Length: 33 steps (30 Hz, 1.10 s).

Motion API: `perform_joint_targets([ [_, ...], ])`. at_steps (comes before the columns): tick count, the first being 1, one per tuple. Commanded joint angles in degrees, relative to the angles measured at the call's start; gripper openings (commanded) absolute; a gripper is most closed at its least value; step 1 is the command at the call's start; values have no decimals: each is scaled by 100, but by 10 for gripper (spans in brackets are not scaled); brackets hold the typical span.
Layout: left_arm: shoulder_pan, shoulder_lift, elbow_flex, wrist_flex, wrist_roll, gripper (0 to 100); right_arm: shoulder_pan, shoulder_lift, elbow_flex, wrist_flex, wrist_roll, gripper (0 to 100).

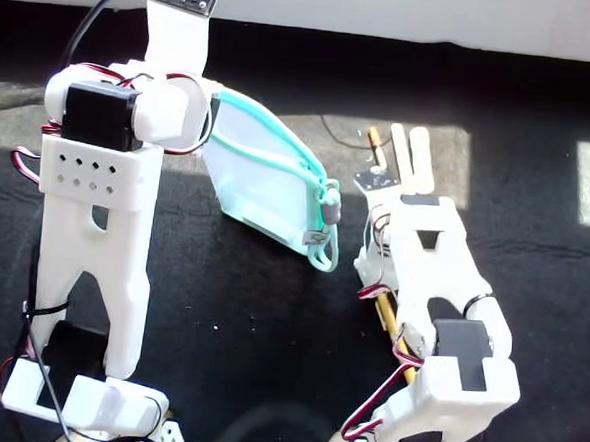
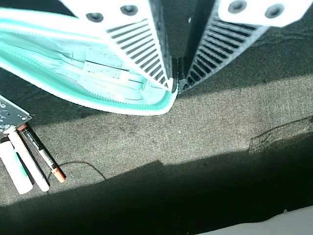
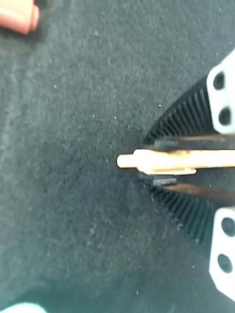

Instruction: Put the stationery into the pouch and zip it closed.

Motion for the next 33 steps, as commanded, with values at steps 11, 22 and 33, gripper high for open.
perform_joint_targets([
  [11,66,295,321,211,26,9,13,-4708,-541,330,70,6],
  [22,75,303,321,211,18,10,-532,-5385,-3495,-1059,-1793,6],
  [33,75,303,321,211,18,10,-2519,-4145,-4391,-2246,-1248,6],
])
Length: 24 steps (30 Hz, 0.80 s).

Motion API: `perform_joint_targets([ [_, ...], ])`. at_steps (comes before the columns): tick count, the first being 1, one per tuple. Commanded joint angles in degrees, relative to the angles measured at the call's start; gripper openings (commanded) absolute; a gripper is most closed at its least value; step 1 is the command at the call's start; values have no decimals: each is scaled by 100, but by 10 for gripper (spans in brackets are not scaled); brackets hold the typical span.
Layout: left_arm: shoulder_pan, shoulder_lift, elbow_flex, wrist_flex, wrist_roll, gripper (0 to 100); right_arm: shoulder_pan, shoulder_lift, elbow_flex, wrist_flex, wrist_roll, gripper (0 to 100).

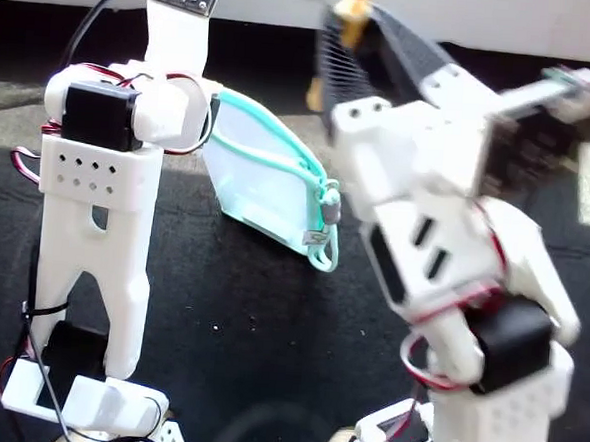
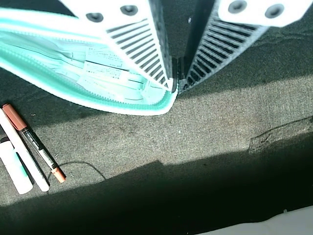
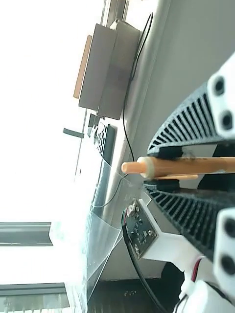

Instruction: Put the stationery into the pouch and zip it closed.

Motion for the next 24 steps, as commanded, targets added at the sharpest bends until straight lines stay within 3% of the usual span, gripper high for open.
perform_joint_targets([
  [1,75,303,321,211,18,10,-347,444,-382,-189,105,6],
  [12,66,303,286,202,26,10,-488,945,-163,-101,105,6],
  [24,75,303,286,114,26,10,-470,989,1051,-119,97,6],
])
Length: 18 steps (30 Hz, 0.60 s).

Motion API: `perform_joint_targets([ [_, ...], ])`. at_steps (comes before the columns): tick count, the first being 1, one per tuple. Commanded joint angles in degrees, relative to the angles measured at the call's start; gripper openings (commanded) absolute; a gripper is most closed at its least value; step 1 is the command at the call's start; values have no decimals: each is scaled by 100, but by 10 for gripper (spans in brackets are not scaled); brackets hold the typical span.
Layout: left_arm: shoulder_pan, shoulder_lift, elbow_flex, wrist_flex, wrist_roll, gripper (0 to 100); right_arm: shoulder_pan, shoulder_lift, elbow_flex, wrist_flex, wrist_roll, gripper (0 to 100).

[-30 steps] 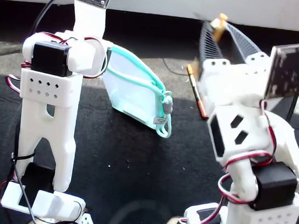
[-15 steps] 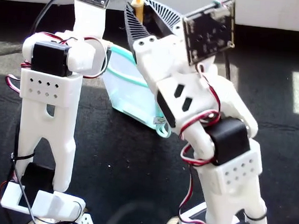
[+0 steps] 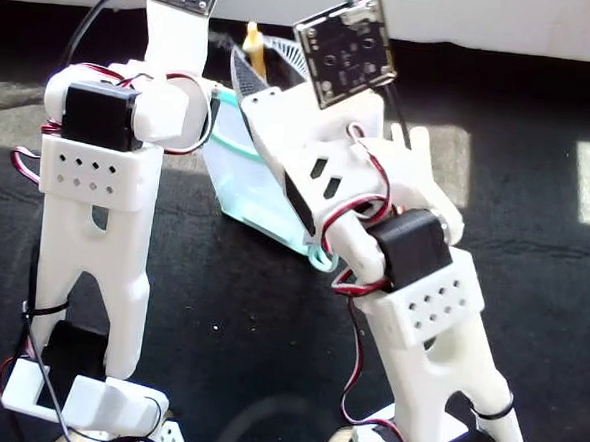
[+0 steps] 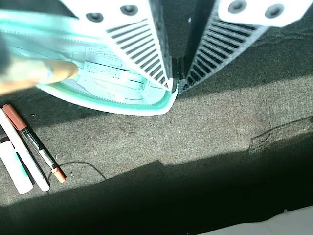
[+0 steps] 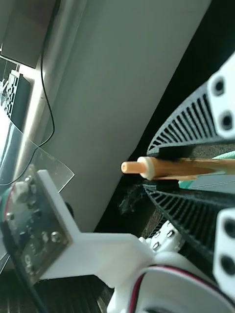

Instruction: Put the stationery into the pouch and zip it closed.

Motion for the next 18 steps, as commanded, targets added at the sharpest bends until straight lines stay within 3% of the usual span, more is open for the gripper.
perform_joint_targets([
  [1,66,303,286,114,26,10,-13,22,259,-66,62,6],
  [12,66,303,286,114,35,10,13,40,804,-31,88,12],
  [18,66,303,286,123,35,10,4,-31,514,479,-53,131],
])
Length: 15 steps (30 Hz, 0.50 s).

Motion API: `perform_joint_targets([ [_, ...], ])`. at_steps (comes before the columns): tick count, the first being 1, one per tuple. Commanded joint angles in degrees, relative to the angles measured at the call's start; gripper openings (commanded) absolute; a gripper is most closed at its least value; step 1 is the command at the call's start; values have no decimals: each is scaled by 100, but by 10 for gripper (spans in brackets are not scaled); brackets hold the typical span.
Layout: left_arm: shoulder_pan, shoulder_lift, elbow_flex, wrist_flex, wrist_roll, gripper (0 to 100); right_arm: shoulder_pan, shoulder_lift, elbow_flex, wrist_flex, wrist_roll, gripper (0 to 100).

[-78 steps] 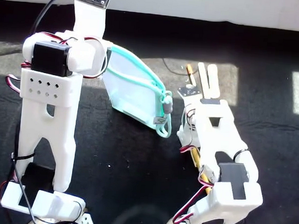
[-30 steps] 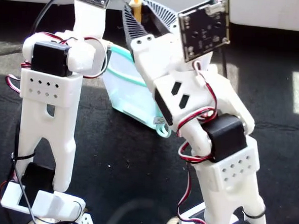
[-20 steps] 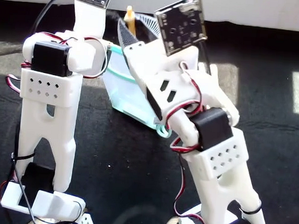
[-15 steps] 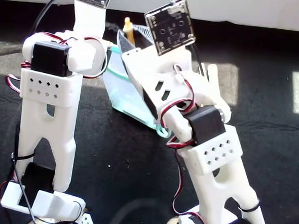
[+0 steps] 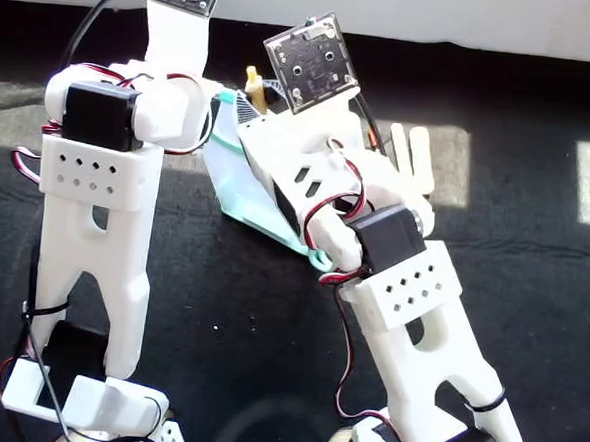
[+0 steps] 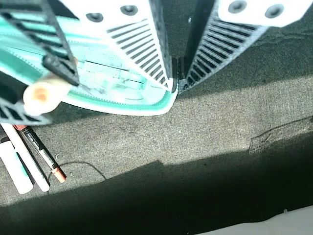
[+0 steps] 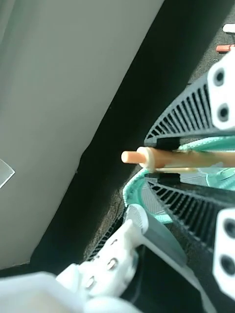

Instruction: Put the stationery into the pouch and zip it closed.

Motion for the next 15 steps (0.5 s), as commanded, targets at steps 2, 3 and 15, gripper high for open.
perform_joint_targets([
  [2,66,303,295,123,35,10,4,-75,-585,620,-220,131],
  [3,66,303,295,123,35,10,4,-75,-725,760,-281,131],
  [15,57,303,312,167,35,10,1622,-13,-2360,1095,-343,129],
])
